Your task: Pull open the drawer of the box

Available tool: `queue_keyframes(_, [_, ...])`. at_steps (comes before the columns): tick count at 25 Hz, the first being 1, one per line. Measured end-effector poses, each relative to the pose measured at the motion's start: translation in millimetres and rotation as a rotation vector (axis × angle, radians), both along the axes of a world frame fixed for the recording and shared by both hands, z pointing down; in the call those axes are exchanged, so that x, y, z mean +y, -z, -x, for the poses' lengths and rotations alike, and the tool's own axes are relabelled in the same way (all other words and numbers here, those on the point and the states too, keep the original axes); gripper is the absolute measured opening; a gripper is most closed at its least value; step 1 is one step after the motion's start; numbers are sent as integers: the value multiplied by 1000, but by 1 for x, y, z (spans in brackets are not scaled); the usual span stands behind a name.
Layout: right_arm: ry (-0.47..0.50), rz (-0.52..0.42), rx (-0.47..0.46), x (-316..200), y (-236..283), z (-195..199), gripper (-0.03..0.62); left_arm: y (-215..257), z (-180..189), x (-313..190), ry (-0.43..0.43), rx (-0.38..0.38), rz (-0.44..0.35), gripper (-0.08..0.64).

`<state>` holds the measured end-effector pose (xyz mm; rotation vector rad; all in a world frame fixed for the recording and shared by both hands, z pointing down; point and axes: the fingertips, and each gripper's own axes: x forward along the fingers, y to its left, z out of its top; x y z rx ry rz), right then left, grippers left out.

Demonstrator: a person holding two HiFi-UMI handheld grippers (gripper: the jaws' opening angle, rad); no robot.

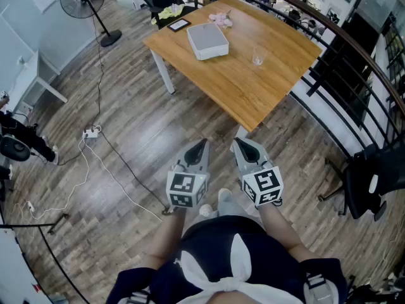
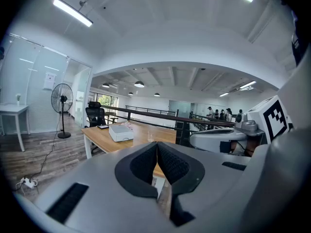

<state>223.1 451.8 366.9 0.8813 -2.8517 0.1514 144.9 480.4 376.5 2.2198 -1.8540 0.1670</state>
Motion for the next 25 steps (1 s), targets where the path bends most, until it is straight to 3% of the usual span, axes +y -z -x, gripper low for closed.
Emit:
queue_keyframes(12, [2,-21,-40,-40,4,-9,-2,5,-10,-42,4,-19,-19,19])
queue_keyframes(25, [61,-40,-39,-90,2,-10,-2,2,-6,-91,68,-5,-36,20])
